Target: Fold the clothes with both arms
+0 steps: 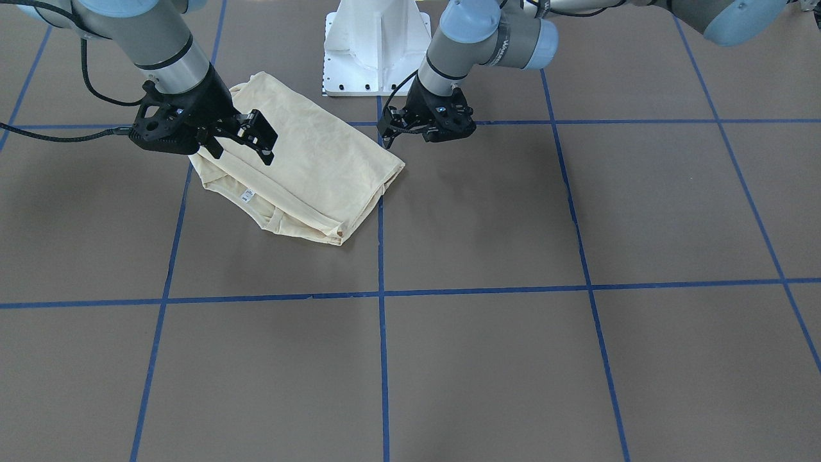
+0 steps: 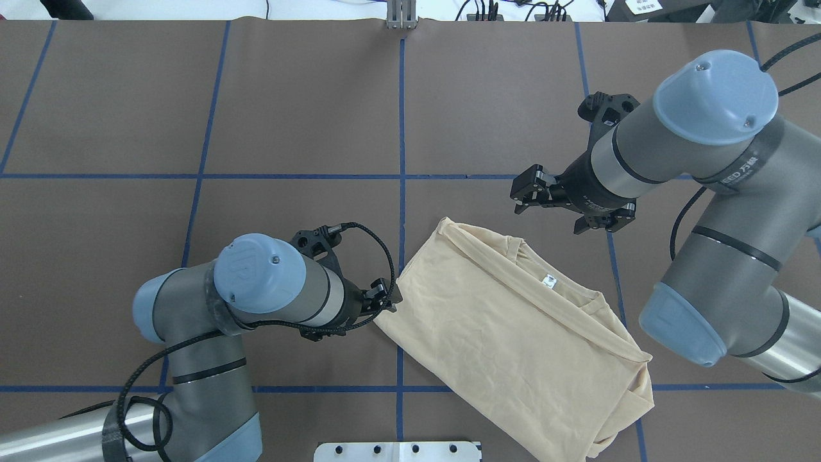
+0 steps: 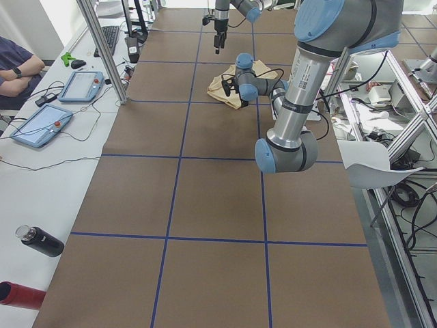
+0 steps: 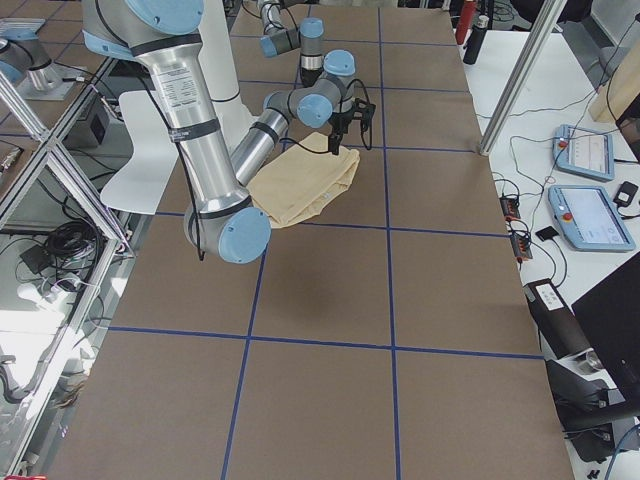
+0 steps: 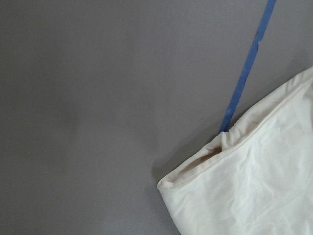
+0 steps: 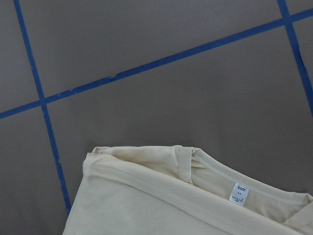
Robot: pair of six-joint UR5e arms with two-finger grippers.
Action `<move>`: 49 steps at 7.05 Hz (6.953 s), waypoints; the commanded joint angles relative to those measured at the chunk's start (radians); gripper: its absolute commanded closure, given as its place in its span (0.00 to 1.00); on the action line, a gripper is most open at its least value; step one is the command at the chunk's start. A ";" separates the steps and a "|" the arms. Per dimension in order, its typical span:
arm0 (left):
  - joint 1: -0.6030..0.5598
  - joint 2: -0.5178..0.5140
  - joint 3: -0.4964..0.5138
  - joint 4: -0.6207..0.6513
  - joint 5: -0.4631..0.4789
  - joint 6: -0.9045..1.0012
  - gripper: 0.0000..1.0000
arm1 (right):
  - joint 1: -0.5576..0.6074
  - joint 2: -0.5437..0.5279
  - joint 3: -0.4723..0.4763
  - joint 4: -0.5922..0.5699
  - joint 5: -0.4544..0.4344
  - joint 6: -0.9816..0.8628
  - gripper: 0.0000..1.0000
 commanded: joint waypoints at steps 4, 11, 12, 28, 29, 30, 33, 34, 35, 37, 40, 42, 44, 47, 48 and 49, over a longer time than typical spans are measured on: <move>0.004 -0.054 0.115 -0.062 0.036 0.004 0.07 | 0.004 0.002 0.000 0.000 0.000 -0.006 0.00; 0.006 -0.065 0.134 -0.062 0.036 0.007 0.36 | 0.011 -0.001 0.000 0.000 0.000 -0.006 0.00; 0.006 -0.064 0.135 -0.062 0.035 0.009 0.36 | 0.011 -0.001 0.000 0.000 0.000 -0.006 0.00; -0.258 -0.126 0.265 -0.056 0.035 0.150 1.00 | 0.050 -0.006 0.000 0.002 0.003 -0.035 0.00; -0.281 -0.169 0.332 -0.060 0.035 0.180 1.00 | 0.050 -0.006 -0.001 0.002 0.001 -0.036 0.00; -0.295 -0.197 0.374 -0.070 0.038 0.199 1.00 | 0.050 -0.007 -0.004 0.002 0.000 -0.036 0.00; -0.310 -0.248 0.529 -0.256 0.129 0.200 1.00 | 0.050 -0.012 -0.004 0.002 0.000 -0.036 0.00; -0.313 -0.261 0.574 -0.322 0.162 0.200 1.00 | 0.050 -0.011 -0.004 0.002 0.000 -0.036 0.00; -0.316 -0.290 0.623 -0.373 0.189 0.200 1.00 | 0.050 -0.011 -0.004 0.002 0.000 -0.035 0.00; -0.319 -0.317 0.678 -0.438 0.209 0.229 1.00 | 0.050 -0.011 -0.004 0.002 -0.002 -0.035 0.00; -0.338 -0.317 0.684 -0.439 0.219 0.386 0.01 | 0.050 -0.009 -0.004 0.002 -0.003 -0.039 0.00; -0.381 -0.314 0.659 -0.435 0.200 0.417 0.00 | 0.044 -0.001 -0.010 0.003 -0.005 -0.116 0.00; -0.436 -0.212 0.541 -0.419 0.014 0.423 0.00 | -0.015 0.003 -0.010 0.000 -0.041 -0.258 0.00; -0.451 -0.053 0.329 -0.227 -0.016 0.520 0.00 | -0.197 0.038 -0.039 -0.006 -0.257 -0.291 0.00; -0.454 0.011 0.240 -0.179 -0.015 0.550 0.00 | -0.241 0.083 -0.100 -0.008 -0.300 -0.305 0.00; -0.454 0.086 0.171 -0.177 -0.016 0.553 0.00 | -0.264 0.119 -0.168 -0.008 -0.328 -0.324 0.00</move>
